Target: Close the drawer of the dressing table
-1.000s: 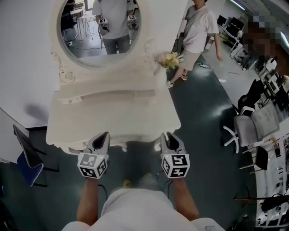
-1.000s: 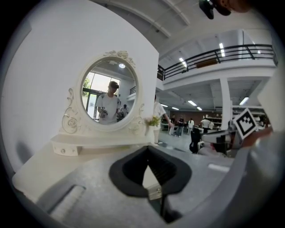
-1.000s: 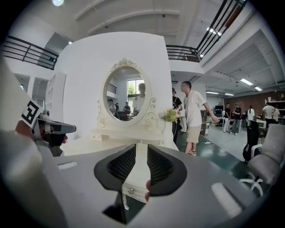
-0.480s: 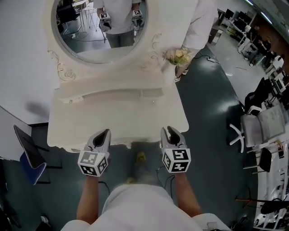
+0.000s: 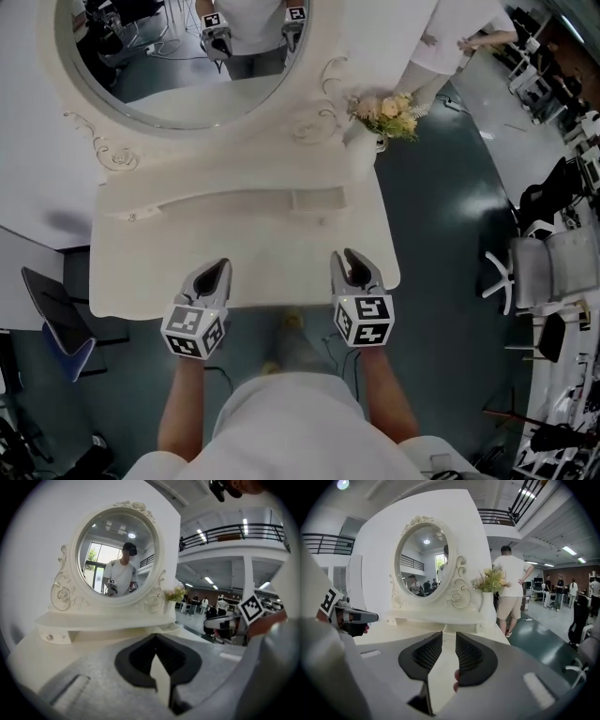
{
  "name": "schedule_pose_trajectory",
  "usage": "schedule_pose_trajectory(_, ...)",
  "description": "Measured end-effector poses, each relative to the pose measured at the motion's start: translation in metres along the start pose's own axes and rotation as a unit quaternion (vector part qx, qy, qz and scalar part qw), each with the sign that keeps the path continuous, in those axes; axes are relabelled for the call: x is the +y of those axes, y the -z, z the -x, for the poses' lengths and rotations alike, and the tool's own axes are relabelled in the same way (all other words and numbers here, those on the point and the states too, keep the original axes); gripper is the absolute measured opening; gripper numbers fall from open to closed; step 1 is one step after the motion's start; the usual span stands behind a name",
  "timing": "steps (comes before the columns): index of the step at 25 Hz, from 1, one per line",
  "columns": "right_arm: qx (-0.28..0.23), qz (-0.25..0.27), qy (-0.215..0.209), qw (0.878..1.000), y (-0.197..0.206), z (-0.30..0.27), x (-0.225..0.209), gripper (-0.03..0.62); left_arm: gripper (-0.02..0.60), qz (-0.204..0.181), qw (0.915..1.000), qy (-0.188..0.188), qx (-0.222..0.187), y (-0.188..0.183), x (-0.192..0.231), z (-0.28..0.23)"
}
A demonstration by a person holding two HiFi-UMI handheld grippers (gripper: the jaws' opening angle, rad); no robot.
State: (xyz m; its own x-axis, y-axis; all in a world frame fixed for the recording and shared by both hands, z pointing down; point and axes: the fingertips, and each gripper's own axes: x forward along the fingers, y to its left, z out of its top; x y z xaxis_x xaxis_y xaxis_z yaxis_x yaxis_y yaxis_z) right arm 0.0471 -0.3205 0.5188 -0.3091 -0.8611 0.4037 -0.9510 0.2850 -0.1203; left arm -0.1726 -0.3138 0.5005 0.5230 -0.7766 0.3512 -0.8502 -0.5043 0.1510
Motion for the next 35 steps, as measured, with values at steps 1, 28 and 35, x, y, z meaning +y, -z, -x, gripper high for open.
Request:
schedule_pose_trajectory(1, 0.005, 0.0, -0.003, 1.0, 0.001, -0.009, -0.003, 0.075, -0.002, 0.002, 1.0, 0.0, 0.005, 0.001, 0.002, -0.009)
schedule_pose_trajectory(28, 0.116, -0.018, -0.041, 0.992, 0.072, -0.172, -0.047, 0.089, -0.002, 0.03, 0.9947, -0.012, 0.097, 0.044, 0.041, -0.137)
schedule_pose_trajectory(35, 0.123, -0.023, -0.035, 0.991, 0.072, -0.182, -0.052, 0.087, -0.002, 0.032, 0.9942, -0.009, 0.103, 0.045, 0.043, -0.148)
